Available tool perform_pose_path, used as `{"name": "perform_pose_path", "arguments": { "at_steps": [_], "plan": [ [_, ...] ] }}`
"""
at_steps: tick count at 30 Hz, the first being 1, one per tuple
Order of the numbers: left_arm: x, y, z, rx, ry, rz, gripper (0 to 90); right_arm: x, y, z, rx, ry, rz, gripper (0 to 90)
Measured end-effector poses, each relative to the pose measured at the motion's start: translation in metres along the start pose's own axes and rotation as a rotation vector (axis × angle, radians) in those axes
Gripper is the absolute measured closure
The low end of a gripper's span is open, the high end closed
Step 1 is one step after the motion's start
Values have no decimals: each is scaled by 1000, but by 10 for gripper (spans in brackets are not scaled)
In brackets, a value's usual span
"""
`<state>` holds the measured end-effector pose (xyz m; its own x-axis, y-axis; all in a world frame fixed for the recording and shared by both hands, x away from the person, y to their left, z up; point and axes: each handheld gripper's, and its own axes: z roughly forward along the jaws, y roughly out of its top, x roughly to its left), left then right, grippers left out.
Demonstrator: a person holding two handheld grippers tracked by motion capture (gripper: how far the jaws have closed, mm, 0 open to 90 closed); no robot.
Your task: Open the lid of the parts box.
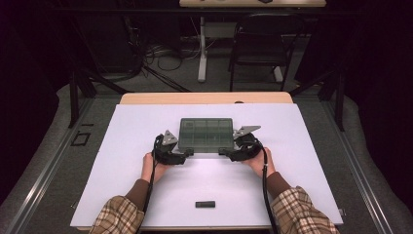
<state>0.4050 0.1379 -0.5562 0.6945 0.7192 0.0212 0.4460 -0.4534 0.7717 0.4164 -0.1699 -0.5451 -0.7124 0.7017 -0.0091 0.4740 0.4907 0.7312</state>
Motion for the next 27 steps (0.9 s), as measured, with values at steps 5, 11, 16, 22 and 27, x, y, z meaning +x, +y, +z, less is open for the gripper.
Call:
{"name": "perform_pose_path", "arguments": {
  "at_steps": [5,11,16,22,27],
  "plan": [
    [1,0,0,0,-6,-4,290,-1,0,-1,3,8,17,327],
    [-2,0,3,9,9,1,263,1,0,1,2,-3,9,320],
    [-1,0,2,7,4,1,273,0,0,0,-4,0,12,331],
    [-2,0,2,13,9,6,265,0,0,-1,-5,1,13,335],
    [-2,0,1,10,9,3,275,0,0,-1,-5,3,18,337]
  ]
}}
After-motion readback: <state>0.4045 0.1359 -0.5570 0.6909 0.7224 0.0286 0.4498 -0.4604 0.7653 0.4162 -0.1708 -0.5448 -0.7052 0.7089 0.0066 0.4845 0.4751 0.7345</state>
